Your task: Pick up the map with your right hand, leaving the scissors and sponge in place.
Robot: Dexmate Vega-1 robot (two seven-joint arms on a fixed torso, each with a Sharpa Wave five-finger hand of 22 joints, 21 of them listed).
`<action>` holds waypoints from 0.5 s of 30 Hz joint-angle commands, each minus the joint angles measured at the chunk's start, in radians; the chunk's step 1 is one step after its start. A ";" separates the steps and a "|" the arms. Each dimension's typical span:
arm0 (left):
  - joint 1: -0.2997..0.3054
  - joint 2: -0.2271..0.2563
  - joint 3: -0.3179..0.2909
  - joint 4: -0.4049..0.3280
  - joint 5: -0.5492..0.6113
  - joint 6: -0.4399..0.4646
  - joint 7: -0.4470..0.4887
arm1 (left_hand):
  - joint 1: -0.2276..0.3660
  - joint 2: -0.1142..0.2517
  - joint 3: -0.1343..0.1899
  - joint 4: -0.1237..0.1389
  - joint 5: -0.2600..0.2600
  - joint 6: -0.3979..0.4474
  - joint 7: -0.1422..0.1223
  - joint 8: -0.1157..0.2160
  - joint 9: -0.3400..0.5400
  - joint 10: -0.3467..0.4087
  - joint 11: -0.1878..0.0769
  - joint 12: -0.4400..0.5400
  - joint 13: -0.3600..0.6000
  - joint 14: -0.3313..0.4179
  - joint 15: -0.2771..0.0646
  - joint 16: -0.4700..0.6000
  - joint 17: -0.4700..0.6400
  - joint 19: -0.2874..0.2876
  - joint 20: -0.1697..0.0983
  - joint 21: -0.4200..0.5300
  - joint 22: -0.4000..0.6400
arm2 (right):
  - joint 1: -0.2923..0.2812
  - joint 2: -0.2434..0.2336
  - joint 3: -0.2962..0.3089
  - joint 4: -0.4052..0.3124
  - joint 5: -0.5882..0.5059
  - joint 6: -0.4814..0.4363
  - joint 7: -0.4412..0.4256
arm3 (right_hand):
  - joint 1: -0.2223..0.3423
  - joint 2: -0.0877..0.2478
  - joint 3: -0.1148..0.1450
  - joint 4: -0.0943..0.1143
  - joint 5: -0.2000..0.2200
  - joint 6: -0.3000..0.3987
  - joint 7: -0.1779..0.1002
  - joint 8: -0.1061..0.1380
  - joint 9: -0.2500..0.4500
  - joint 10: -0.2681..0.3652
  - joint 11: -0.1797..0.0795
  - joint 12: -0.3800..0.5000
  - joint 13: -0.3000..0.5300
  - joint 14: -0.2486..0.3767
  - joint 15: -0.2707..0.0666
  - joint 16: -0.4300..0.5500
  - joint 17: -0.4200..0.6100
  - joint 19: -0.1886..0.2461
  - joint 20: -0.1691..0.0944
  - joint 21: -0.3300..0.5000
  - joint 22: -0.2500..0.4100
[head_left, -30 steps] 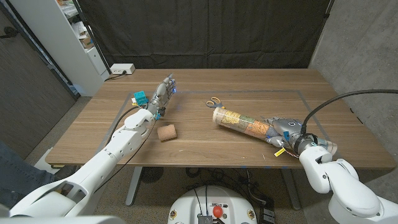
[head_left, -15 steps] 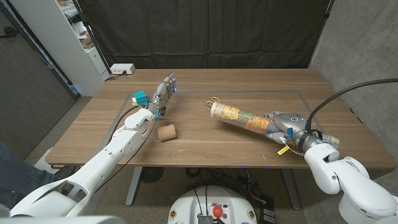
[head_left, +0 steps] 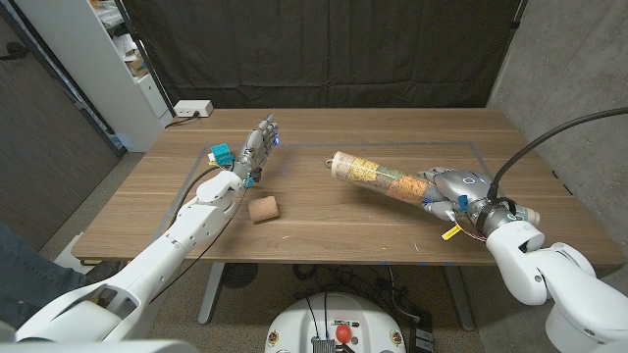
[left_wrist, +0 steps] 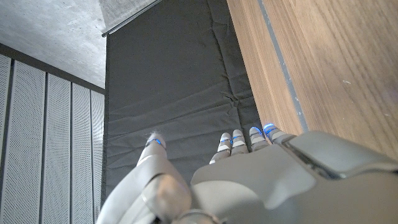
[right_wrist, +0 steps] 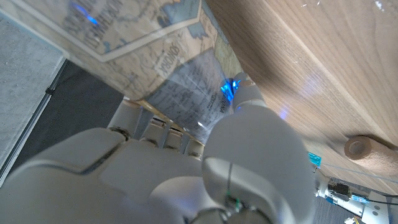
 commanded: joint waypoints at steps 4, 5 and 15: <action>-0.010 -0.002 0.000 0.017 -0.002 -0.005 -0.012 | 0.000 0.011 0.001 -0.004 0.001 0.005 0.001 0.002 0.006 0.002 0.002 -0.001 0.002 0.000 0.001 -0.002 0.004 -0.029 0.006 -0.002 0.002 | -0.019 -0.068 0.048 -0.049 0.070 -0.056 -0.054 | 0.013 0.000 0.006 0.001 -0.010 0.010 0.008 -0.002 0.003 0.010 -0.001 0.003 0.006 0.011 -0.001 0.007 0.008 0.012 0.000 0.003 0.002; -0.011 -0.003 0.000 0.019 -0.002 -0.005 -0.013 | 0.000 0.011 0.001 -0.004 0.001 0.005 0.001 0.002 0.006 0.002 0.003 -0.001 0.002 0.000 0.001 -0.002 0.004 -0.029 0.006 -0.002 0.002 | -0.019 -0.074 0.050 -0.053 0.073 -0.060 -0.058 | 0.013 0.000 0.006 0.001 -0.011 0.012 0.007 -0.001 0.004 0.010 -0.001 0.003 0.007 0.012 0.001 0.008 0.008 0.011 0.000 0.003 0.002; -0.026 -0.011 0.003 0.037 -0.002 -0.011 -0.023 | 0.000 0.011 0.001 -0.004 0.001 0.005 0.001 0.002 0.006 0.002 0.004 -0.001 0.002 -0.001 0.001 -0.002 0.004 -0.029 0.005 -0.002 0.002 | 0.003 -0.115 0.036 -0.084 0.091 -0.101 -0.100 | 0.013 0.000 0.007 0.002 -0.019 0.019 0.006 -0.002 0.004 0.010 -0.002 0.002 0.011 0.012 0.000 0.006 0.012 0.012 0.001 0.001 0.002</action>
